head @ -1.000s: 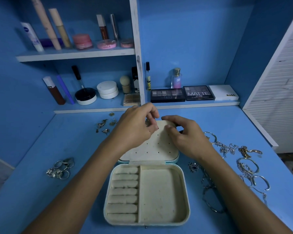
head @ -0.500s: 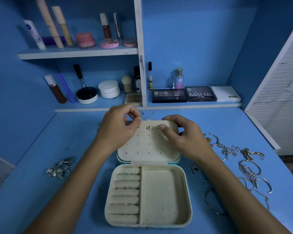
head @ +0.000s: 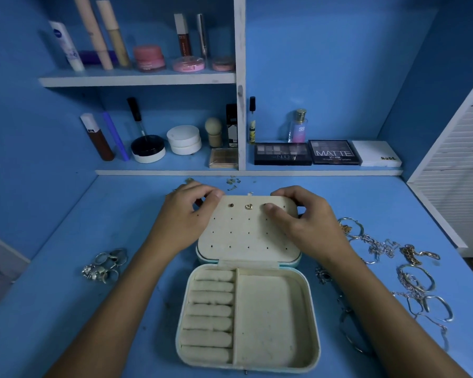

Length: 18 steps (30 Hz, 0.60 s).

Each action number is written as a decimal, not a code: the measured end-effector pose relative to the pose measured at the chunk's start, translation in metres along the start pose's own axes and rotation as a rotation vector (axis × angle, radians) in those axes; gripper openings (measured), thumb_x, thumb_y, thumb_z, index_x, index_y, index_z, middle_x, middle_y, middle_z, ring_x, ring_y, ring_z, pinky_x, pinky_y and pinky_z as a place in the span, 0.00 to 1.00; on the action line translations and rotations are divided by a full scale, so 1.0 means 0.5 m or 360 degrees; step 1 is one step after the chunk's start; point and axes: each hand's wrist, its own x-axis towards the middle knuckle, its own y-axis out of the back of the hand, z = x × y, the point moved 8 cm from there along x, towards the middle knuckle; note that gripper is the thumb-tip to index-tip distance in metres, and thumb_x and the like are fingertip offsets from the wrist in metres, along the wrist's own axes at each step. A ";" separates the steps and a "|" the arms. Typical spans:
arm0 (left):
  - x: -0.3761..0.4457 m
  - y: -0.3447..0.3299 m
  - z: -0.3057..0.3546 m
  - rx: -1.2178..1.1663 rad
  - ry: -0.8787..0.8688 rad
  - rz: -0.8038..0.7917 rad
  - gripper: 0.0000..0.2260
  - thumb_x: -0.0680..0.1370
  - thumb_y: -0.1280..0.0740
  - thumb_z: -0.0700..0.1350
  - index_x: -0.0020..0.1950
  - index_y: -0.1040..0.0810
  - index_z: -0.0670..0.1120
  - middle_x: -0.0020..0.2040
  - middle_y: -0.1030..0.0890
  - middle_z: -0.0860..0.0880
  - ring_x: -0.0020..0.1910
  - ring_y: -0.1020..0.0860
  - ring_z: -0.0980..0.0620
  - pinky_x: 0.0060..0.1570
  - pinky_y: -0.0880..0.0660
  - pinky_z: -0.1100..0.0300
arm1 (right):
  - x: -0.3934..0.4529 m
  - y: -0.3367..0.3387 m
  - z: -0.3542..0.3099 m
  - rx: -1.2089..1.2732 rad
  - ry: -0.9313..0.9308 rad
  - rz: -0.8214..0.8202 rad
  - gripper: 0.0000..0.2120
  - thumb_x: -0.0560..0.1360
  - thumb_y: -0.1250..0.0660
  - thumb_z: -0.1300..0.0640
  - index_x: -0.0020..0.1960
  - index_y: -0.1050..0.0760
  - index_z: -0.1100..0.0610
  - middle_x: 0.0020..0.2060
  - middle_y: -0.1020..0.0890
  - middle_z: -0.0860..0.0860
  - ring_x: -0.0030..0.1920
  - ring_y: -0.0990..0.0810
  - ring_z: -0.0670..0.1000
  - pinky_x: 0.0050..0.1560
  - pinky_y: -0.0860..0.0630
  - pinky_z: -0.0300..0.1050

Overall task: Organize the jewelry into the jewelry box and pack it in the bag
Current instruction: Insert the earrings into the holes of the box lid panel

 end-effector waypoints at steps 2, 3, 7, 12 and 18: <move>0.012 -0.001 -0.004 -0.0088 0.0064 -0.0036 0.09 0.81 0.36 0.46 0.48 0.15 0.51 0.44 0.19 0.56 0.46 0.22 0.59 0.43 0.32 0.74 | 0.003 -0.002 0.004 0.0011 -0.0013 -0.0010 0.06 0.73 0.26 0.47 0.48 0.20 0.44 0.44 0.18 0.41 0.42 0.17 0.46 0.42 0.18 0.43; 0.021 -0.001 -0.006 -0.0152 0.0120 -0.0057 0.09 0.82 0.36 0.46 0.48 0.16 0.53 0.45 0.18 0.56 0.47 0.22 0.61 0.43 0.32 0.74 | 0.004 -0.002 0.005 0.0004 -0.0016 -0.0014 0.06 0.73 0.26 0.47 0.48 0.20 0.44 0.44 0.18 0.41 0.42 0.17 0.46 0.43 0.18 0.44; 0.073 -0.004 -0.017 -0.0058 0.0196 -0.0142 0.07 0.80 0.34 0.47 0.47 0.16 0.55 0.45 0.17 0.60 0.45 0.21 0.61 0.46 0.27 0.68 | 0.008 -0.004 0.009 0.0002 -0.0029 -0.0025 0.06 0.73 0.26 0.47 0.48 0.20 0.45 0.45 0.18 0.42 0.42 0.17 0.47 0.44 0.17 0.46; 0.130 -0.035 -0.023 0.0212 0.0145 -0.0364 0.03 0.77 0.29 0.47 0.45 0.16 0.52 0.39 0.19 0.61 0.36 0.24 0.67 0.37 0.32 0.75 | 0.009 -0.005 0.011 0.0008 -0.0031 -0.0039 0.06 0.73 0.26 0.47 0.48 0.20 0.44 0.44 0.17 0.43 0.42 0.17 0.47 0.42 0.18 0.44; 0.158 -0.067 -0.036 0.0327 0.0166 -0.0502 0.02 0.73 0.25 0.46 0.44 0.14 0.50 0.40 0.16 0.55 0.37 0.22 0.63 0.35 0.29 0.75 | 0.009 -0.004 0.010 -0.0021 -0.0010 -0.0031 0.06 0.74 0.28 0.45 0.48 0.20 0.44 0.44 0.18 0.41 0.42 0.18 0.46 0.43 0.19 0.44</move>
